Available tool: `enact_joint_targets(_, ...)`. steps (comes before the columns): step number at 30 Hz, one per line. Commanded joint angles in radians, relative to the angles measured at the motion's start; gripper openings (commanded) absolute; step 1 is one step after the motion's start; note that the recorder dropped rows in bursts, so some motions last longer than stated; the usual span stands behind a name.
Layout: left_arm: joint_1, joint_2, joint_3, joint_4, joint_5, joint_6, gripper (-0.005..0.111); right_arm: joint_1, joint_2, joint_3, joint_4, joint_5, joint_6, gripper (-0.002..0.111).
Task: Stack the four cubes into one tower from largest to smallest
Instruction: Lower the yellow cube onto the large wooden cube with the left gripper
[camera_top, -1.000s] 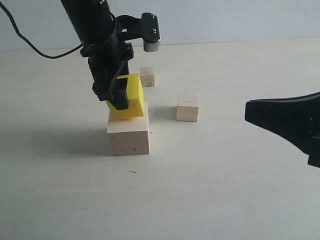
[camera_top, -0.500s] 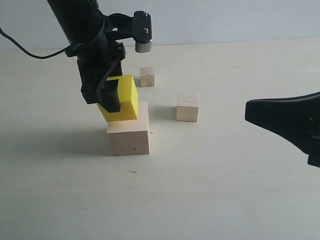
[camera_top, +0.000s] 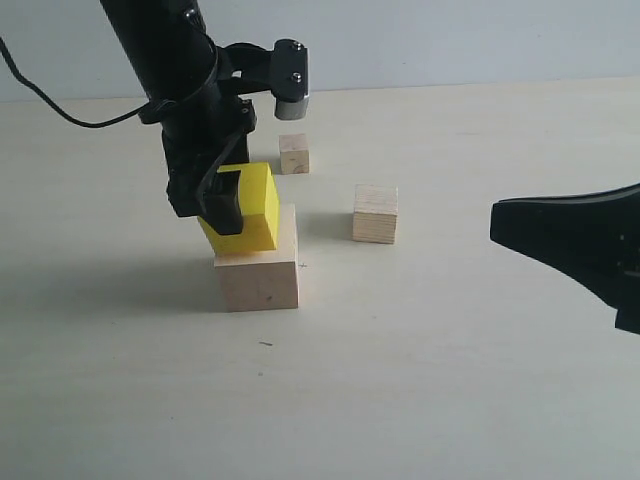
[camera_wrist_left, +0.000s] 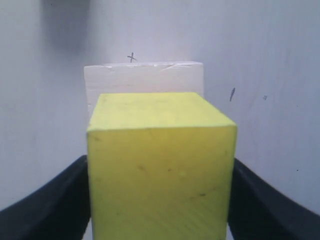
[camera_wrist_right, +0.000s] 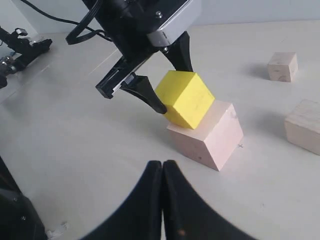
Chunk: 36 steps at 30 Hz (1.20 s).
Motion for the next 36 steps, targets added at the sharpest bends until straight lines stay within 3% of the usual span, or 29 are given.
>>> enact_joint_targets(1, -0.003, -0.002, 0.0, -0.003, -0.001, 0.002, 0.003, 0.003, 0.001, -0.007, 0.0, 0.006, -0.009, 0.0)
enact_joint_targets(3, -0.003, -0.002, 0.0, -0.005, -0.001, 0.002, 0.011, 0.003, 0.001, -0.007, 0.0, 0.006, -0.009, 0.0)
enact_joint_targets(10, -0.003, -0.002, 0.0, -0.009, -0.001, -0.045, 0.061, 0.003, 0.001, -0.007, 0.0, 0.006, -0.009, 0.0)
enact_joint_targets(13, -0.003, -0.002, 0.0, -0.009, -0.001, -0.075, 0.069, 0.003, 0.001, -0.007, 0.0, 0.006, -0.009, 0.0)
enact_joint_targets(26, -0.003, -0.002, 0.0, 0.008, -0.001, -0.076, 0.067, 0.003, 0.001, -0.007, 0.0, 0.006, -0.009, 0.0)
enact_joint_targets(32, -0.003, -0.002, 0.0, 0.002, -0.001, -0.074, 0.024, 0.003, 0.001, -0.007, 0.0, 0.006, -0.009, 0.0)
enact_joint_targets(36, -0.003, -0.002, -0.001, 0.002, -0.008, -0.074, 0.015, 0.003, 0.001, -0.007, 0.0, 0.006, -0.009, 0.0)
